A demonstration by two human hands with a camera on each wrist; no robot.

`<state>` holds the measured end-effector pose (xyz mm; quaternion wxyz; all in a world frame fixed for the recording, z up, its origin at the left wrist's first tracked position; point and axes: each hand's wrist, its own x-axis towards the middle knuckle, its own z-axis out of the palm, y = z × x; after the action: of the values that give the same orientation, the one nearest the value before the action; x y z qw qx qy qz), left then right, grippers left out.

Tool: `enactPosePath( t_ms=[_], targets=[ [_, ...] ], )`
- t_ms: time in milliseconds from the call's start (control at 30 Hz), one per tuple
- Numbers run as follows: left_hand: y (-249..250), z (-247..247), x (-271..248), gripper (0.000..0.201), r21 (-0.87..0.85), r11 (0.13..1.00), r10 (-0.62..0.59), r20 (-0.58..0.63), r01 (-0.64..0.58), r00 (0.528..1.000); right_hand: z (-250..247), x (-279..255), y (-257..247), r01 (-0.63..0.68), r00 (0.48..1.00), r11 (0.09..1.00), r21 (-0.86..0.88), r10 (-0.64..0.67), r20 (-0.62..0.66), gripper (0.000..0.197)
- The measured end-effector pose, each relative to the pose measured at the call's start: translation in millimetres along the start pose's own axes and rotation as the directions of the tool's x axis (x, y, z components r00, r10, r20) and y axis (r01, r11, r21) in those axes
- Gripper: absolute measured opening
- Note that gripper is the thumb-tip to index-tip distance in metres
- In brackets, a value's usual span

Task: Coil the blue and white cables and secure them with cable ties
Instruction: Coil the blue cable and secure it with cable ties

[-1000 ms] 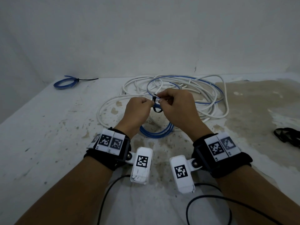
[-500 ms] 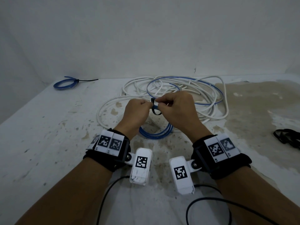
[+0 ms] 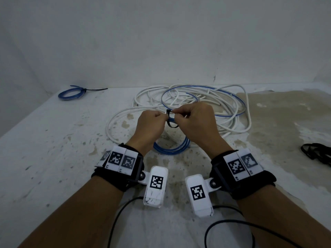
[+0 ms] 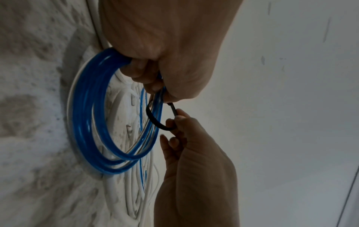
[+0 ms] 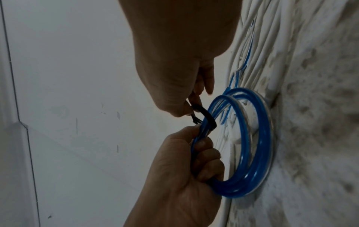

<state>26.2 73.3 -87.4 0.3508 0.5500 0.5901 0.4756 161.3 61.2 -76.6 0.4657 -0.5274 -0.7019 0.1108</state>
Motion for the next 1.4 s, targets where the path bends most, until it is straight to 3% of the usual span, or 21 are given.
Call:
enactPosePath(
  t_ms=[133,267,367,500,633,700,800,867,967,1067,1167,1233,1400],
  targets=[
    [1,0,-3,0.034,0.103,0.991,0.086,0.011,-0.087,0.996,-1,0,-4,0.000,1.000,1.000,-0.004,0.000,0.005,0.018],
    [4,0,-3,0.025,0.176,0.967,0.182,0.027,-0.184,0.983,0,4,-9,-0.023,1.000,1.000,0.006,0.023,0.002,0.017],
    [12,1,-6,0.032,0.251,0.933,0.258,0.030,-0.257,0.966,-2,13,-15,-0.055,0.998,0.998,0.019,0.055,-0.011,0.014],
    [34,-11,-3,0.025,0.346,0.866,0.378,0.018,-0.360,0.926,-14,32,-30,-0.084,0.996,0.996,0.023,0.084,-0.027,0.008],
    [71,-30,1,0.025,0.410,0.769,0.516,0.054,-0.490,0.855,-36,47,-53,-0.178,0.984,0.972,0.154,0.175,0.034,0.025],
    [85,-39,0,0.022,0.418,0.732,0.557,0.086,-0.538,0.826,-50,52,-66,-0.305,0.952,0.884,0.354,0.278,0.126,0.022],
    [94,-47,-5,0.020,0.404,0.702,0.603,0.101,-0.587,0.791,-69,57,-74,-0.509,0.860,0.640,0.575,0.396,0.320,0.011],
    [97,-48,-8,0.019,0.386,0.696,0.617,0.110,-0.605,0.779,-72,58,-77,-0.531,0.847,0.604,0.594,0.377,0.374,0.010],
    [99,-46,-14,0.017,0.375,0.689,0.621,0.135,-0.620,0.772,-69,60,-83,-0.478,0.878,0.673,0.564,0.357,0.319,0.018],
    [101,-39,-20,0.018,0.362,0.688,0.614,0.171,-0.629,0.771,-69,62,-89,-0.451,0.887,0.670,0.590,0.410,0.213,0.026],
    [103,-41,-19,0.021,0.306,0.773,0.550,0.116,-0.556,0.827,-68,57,-87,-0.450,0.890,0.651,0.611,0.381,0.249,0.024],
    [104,-45,-19,0.023,0.253,0.831,0.492,0.081,-0.495,0.867,-67,52,-85,-0.430,0.903,0.707,0.562,0.316,0.293,0.023],
    [107,-44,-27,0.021,0.223,0.837,0.487,0.111,-0.500,0.866,-74,55,-85,-0.358,0.934,0.776,0.519,0.295,0.203,0.029]
  ],
)
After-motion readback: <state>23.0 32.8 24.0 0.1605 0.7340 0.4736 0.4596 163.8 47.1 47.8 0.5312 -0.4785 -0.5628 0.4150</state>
